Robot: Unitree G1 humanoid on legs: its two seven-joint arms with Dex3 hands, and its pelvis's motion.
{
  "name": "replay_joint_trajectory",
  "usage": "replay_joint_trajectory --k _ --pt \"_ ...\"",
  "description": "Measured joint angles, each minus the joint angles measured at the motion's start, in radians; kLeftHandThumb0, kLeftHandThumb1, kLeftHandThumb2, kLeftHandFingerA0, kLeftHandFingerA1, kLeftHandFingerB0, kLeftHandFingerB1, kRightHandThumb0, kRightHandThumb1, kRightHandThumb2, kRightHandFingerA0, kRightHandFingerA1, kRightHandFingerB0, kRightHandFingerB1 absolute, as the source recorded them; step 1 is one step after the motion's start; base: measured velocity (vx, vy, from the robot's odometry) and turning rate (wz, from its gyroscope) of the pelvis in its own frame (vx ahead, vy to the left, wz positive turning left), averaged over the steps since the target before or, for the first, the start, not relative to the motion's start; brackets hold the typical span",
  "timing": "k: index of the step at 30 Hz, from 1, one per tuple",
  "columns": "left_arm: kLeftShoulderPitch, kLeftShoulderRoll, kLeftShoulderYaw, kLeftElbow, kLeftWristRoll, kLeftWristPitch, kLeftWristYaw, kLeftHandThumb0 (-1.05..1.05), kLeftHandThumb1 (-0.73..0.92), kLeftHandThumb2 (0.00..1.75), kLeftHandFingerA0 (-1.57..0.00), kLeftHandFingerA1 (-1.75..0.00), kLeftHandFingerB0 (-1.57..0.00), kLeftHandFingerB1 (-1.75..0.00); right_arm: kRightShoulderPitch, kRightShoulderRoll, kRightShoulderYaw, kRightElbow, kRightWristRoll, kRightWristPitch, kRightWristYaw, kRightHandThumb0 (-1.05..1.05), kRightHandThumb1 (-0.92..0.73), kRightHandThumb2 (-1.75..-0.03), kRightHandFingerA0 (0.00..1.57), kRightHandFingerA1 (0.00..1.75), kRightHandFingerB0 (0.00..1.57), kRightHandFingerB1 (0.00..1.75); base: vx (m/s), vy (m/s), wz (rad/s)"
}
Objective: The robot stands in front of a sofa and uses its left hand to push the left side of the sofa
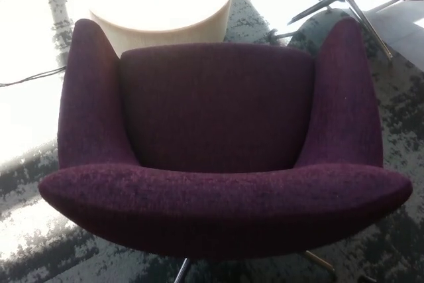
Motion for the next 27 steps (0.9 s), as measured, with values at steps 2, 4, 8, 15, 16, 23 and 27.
replay_joint_trajectory --k 2,4,8,15,16,23,27 --pt "-0.009 -0.002 0.035 0.014 -0.024 -0.015 -0.038 -0.77 0.65 0.97 -0.03 -0.32 -0.09 -0.24 -0.011 0.000 -0.040 0.022 0.028 0.009 0.024 -0.52 -0.28 -1.13 0.21 0.79 0.00 0.67 0.00 0.000 0.00" --pt "-0.020 -0.002 0.063 0.031 -0.045 -0.032 -0.073 -0.79 0.73 1.02 -0.03 -0.22 -0.03 -0.17 -0.018 0.000 -0.073 0.041 0.052 0.018 0.046 -0.48 -0.27 -1.12 0.27 0.81 0.06 0.69 0.00 0.000 0.00" --pt "-0.102 0.040 0.129 0.048 -0.087 -0.057 -0.124 -0.70 0.66 1.00 -0.04 -0.37 -0.03 -0.30 -0.030 -0.001 -0.120 0.065 0.099 0.035 0.083 -0.49 -0.33 -1.15 0.28 0.82 0.07 0.71 0.00 0.000 0.00" --pt "-0.225 0.132 0.173 0.049 -0.120 -0.097 -0.148 -0.70 0.68 1.02 -0.03 -0.42 -0.02 -0.27 -0.033 -0.003 -0.126 0.081 0.127 0.041 0.115 -0.70 -0.27 -1.26 0.28 1.27 0.00 1.11 0.00 0.000 0.00" --pt "-0.242 0.149 0.176 0.046 -0.122 -0.104 -0.148 -0.70 0.68 1.02 -0.03 -0.42 -0.02 -0.27 -0.033 -0.003 -0.124 0.081 0.129 0.041 0.117 -0.70 -0.27 -1.26 0.28 1.27 0.00 1.11 0.00 0.000 0.00" --pt "-0.395 0.228 0.175 0.033 -0.125 -0.117 -0.134 -0.68 0.84 0.66 -0.14 -0.30 -0.09 -0.23 -0.029 -0.005 -0.063 0.078 0.129 0.028 0.134 -0.66 -0.27 -1.38 0.28 1.29 0.00 1.11 0.00 -0.001 0.01" --pt "-0.445 0.243 0.146 0.022 -0.119 -0.117 -0.122 -0.72 0.66 1.00 -0.07 -0.44 -0.01 -0.33 -0.022 -0.006 -0.023 0.072 0.125 0.010 0.141 -0.54 -0.35 -1.46 0.18 1.40 0.00 1.26 0.00 0.000 0.00"
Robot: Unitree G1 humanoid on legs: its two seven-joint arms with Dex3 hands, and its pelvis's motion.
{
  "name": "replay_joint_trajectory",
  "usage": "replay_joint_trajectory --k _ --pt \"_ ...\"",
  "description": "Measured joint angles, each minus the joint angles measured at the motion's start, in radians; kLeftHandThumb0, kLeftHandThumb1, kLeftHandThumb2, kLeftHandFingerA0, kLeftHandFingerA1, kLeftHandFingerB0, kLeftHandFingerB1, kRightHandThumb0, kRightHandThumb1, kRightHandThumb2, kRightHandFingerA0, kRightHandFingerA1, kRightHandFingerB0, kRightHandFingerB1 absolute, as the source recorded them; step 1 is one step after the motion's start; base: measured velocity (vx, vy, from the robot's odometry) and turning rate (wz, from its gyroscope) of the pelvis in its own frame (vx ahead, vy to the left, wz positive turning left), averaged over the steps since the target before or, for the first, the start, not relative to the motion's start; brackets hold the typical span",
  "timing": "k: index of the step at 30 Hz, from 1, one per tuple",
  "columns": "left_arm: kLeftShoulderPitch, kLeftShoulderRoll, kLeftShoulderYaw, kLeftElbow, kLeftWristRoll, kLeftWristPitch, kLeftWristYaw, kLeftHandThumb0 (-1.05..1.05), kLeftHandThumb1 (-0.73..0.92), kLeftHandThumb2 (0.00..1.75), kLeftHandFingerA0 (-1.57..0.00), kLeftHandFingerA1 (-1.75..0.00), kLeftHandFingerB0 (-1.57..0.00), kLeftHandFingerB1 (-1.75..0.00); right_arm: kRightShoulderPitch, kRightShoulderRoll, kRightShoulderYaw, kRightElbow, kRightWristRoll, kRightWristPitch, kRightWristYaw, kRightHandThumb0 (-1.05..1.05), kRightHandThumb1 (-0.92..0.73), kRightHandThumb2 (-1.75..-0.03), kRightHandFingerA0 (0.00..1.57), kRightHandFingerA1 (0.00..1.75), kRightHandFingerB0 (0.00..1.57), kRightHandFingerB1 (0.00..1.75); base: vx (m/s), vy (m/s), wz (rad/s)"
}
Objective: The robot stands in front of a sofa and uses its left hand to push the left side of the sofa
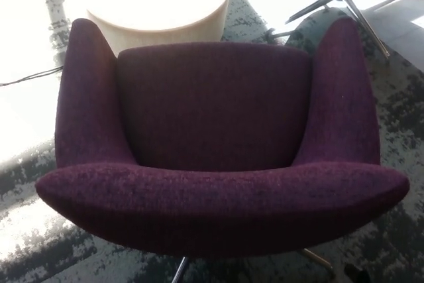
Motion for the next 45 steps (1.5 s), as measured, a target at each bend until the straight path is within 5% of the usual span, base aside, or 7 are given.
replay_joint_trajectory --k 7,11,12,36,37,38,45 --pt "-0.099 0.000 -0.090 -0.017 0.019 0.000 0.023 -0.75 0.63 0.98 -0.11 -0.45 -0.02 -0.33 0.005 0.000 0.090 -0.025 -0.025 -0.055 0.004 -0.58 -0.33 -1.50 0.28 1.11 0.16 1.01 0.00 0.000 0.00" --pt "-0.124 -0.002 -0.133 -0.019 0.029 0.000 0.038 -0.75 0.63 0.98 -0.11 -0.45 -0.01 -0.33 0.009 0.000 0.110 -0.027 -0.028 -0.076 0.004 -0.58 -0.32 -1.51 0.27 1.11 0.15 1.02 0.00 0.000 0.00" --pt "-0.127 -0.003 -0.140 -0.019 0.031 0.000 0.041 -0.74 0.66 1.01 -0.05 -0.42 -0.02 -0.30 0.011 0.000 0.113 -0.027 -0.028 -0.079 0.004 -0.57 -0.31 -1.45 0.16 1.38 0.00 1.24 0.00 0.000 0.00" --pt "-0.105 -0.013 -0.478 0.007 0.231 -0.087 0.127 -0.84 0.92 1.25 0.00 -0.11 0.00 -0.14 0.023 -0.001 0.141 -0.024 -0.026 -0.114 0.008 -0.55 -0.32 -1.44 0.10 1.28 0.00 1.10 0.00 0.000 0.00" --pt "-0.106 -0.011 -0.480 0.010 0.235 -0.092 0.128 -0.79 0.85 1.23 0.00 -0.17 -0.04 -0.21 0.023 -0.001 0.141 -0.024 -0.026 -0.114 0.008 -0.60 -0.35 -1.47 0.30 1.12 0.07 0.94 0.00 0.000 0.00" --pt "-0.106 -0.011 -0.481 0.013 0.237 -0.097 0.128 -0.90 0.87 1.24 0.00 -0.09 -0.01 -0.14 0.023 -0.001 0.141 -0.024 -0.026 -0.114 0.008 -0.56 -0.32 -1.45 0.14 1.29 0.00 1.08 0.00 0.000 0.00" --pt "-0.081 -0.020 -0.517 -0.031 0.253 -0.132 0.132 -0.94 0.88 1.23 -0.05 -0.13 -0.06 -0.15 0.025 -0.001 0.143 -0.023 -0.026 -0.119 0.008 -0.57 -0.32 -1.45 0.12 1.31 0.00 1.12 0.00 0.000 0.00"
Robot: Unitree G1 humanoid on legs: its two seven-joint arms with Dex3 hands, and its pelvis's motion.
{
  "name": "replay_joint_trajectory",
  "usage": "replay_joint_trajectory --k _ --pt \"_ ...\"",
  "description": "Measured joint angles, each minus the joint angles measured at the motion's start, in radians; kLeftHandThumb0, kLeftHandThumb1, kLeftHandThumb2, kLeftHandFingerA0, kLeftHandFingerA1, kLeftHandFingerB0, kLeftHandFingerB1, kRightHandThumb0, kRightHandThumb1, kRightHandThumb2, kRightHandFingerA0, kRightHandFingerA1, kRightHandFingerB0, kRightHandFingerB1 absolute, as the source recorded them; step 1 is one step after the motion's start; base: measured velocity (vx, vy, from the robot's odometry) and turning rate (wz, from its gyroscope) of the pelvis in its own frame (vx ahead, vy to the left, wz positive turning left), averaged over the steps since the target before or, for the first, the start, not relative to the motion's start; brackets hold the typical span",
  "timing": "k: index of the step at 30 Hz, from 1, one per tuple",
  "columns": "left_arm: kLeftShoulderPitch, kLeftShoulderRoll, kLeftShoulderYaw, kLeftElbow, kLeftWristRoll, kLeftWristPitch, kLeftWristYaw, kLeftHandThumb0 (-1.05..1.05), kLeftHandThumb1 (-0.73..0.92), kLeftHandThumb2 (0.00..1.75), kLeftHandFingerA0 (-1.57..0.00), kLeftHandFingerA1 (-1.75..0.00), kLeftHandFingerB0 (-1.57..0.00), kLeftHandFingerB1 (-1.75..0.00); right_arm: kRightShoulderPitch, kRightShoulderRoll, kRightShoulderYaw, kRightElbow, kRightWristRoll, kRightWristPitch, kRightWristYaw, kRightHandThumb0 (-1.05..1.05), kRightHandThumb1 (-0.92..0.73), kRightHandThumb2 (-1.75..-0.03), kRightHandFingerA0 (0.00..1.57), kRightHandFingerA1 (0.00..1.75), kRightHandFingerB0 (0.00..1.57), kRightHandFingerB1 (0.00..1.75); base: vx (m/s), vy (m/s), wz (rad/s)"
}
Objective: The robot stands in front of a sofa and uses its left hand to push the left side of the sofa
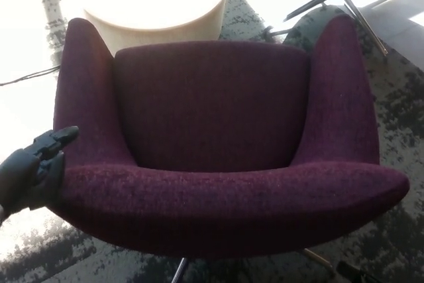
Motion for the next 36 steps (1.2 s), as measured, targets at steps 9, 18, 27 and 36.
replay_joint_trajectory --k 9,18,27,36 --pt "0.108 -0.034 -0.065 -0.214 -0.001 0.003 -0.020 -0.88 0.89 1.23 0.00 -0.12 0.00 -0.14 0.000 0.001 0.001 0.001 0.000 -0.002 -0.001 -0.58 -0.31 -1.43 0.12 1.31 0.00 1.21 0.00 0.000 0.02" --pt "0.226 -0.072 -0.163 -0.479 0.000 0.081 -0.041 -0.91 0.91 1.22 -0.04 -0.13 -0.04 -0.13 0.000 0.001 0.010 0.001 -0.001 -0.003 -0.002 -0.57 -0.33 -1.42 0.13 1.34 0.00 1.21 0.00 0.000 0.00" --pt "0.237 -0.143 -0.271 -0.611 0.031 0.167 -0.050 -0.91 0.89 1.22 -0.04 -0.12 -0.06 -0.17 0.000 -0.001 0.011 0.001 -0.001 -0.003 -0.001 -0.58 -0.29 -1.40 0.13 1.34 0.03 1.26 0.00 0.000 0.00" --pt "0.242 -0.220 -0.356 -0.717 0.070 0.289 -0.043 -0.96 0.92 1.26 -0.06 -0.11 -0.07 -0.15 -0.001 -0.001 0.012 0.001 -0.001 -0.002 0.000 -0.59 -0.30 -1.43 0.18 1.40 0.04 1.25 0.00 0.000 0.00"
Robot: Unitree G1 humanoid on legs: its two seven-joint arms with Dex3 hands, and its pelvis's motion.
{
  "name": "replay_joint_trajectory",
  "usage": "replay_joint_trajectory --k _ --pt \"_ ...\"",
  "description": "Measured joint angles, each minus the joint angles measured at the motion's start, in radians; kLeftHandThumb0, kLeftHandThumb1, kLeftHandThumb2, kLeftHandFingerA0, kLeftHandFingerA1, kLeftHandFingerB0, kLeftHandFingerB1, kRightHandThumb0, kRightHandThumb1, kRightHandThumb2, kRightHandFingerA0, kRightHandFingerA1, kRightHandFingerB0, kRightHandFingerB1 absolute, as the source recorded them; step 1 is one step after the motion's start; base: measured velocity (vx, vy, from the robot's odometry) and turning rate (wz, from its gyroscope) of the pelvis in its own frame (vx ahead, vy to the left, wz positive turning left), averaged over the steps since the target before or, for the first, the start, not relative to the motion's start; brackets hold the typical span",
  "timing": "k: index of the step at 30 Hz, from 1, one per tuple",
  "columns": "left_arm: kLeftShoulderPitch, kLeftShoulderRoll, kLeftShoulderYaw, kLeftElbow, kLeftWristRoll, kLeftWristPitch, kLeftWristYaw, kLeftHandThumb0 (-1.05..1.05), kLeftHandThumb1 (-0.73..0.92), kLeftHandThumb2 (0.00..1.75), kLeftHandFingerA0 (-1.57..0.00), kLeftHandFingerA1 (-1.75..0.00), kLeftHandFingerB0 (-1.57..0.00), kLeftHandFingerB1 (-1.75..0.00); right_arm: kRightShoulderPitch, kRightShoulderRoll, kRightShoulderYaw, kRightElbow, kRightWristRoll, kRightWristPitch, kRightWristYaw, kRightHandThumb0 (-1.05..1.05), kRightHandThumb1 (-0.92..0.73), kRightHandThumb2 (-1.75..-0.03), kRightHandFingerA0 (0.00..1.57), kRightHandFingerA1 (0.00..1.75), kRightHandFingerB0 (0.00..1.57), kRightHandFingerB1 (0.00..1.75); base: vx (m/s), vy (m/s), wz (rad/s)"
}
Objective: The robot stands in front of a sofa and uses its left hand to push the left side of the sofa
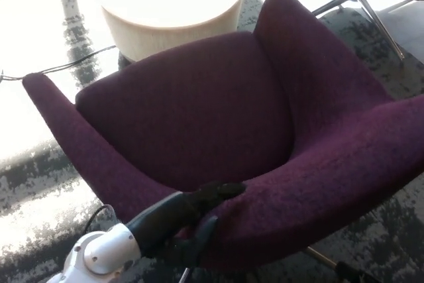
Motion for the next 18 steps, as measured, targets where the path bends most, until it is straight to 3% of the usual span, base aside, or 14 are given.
replay_joint_trajectory --k 5,6,7,8,9,12,13,18 --pt "-0.038 -0.039 -0.069 -0.002 0.050 0.039 0.017 -0.94 0.92 1.27 -0.05 -0.12 -0.06 -0.14 -0.005 -0.002 -0.001 0.000 0.000 0.001 0.000 -0.59 -0.29 -1.42 0.20 1.40 0.08 1.26 0.00 0.000 0.00" --pt "-0.043 -0.043 -0.077 -0.001 0.054 0.041 0.018 -0.94 0.92 1.26 -0.07 -0.13 -0.07 -0.14 -0.007 -0.002 -0.001 0.000 0.001 0.001 0.000 -0.56 -0.23 -1.52 0.29 1.34 0.12 1.19 0.00 0.000 0.00" --pt "-0.048 -0.049 -0.085 0.001 0.060 0.044 0.020 -0.94 0.92 1.26 -0.07 -0.13 -0.07 -0.14 -0.008 -0.002 -0.001 0.000 0.001 0.002 0.000 -0.56 -0.23 -1.52 0.29 1.34 0.12 1.19 0.00 0.000 0.00" --pt "-0.050 -0.052 -0.089 0.002 0.063 0.045 0.021 -0.92 0.92 1.26 -0.06 -0.14 -0.06 -0.14 -0.008 -0.002 -0.001 0.000 0.001 0.002 0.000 -0.57 -0.30 -1.44 0.19 1.37 0.07 1.25 0.00 0.000 0.00" --pt "-0.062 -0.068 -0.104 0.010 0.076 0.050 0.027 -0.91 0.92 1.27 -0.02 -0.12 -0.03 -0.14 -0.008 -0.002 -0.001 0.000 0.001 0.002 0.000 -0.62 -0.37 -1.26 0.40 0.93 0.28 0.85 0.00 0.000 0.00" --pt "-0.075 -0.085 -0.125 0.014 0.090 0.062 0.031 -0.91 0.92 1.27 -0.02 -0.12 -0.03 -0.14 -0.008 -0.002 0.001 0.000 0.001 0.002 0.000 -0.62 -0.37 -1.26 0.40 0.93 0.28 0.85 0.00 0.000 0.00" --pt "-0.079 -0.091 -0.129 0.015 0.093 0.067 0.033 -0.91 0.89 1.26 0.00 -0.12 -0.01 -0.15 -0.008 -0.002 0.001 0.000 0.001 0.002 0.000 -0.65 -0.31 -1.34 0.26 1.42 0.10 1.27 0.00 0.000 0.00" --pt "-0.100 -0.119 -0.157 0.016 0.120 0.101 0.040 -0.91 0.92 1.28 0.00 -0.11 0.00 -0.12 -0.008 -0.003 0.005 0.000 -0.001 0.002 0.000 -0.60 -0.29 -1.38 0.26 1.42 0.13 1.27 0.00 0.000 0.00"
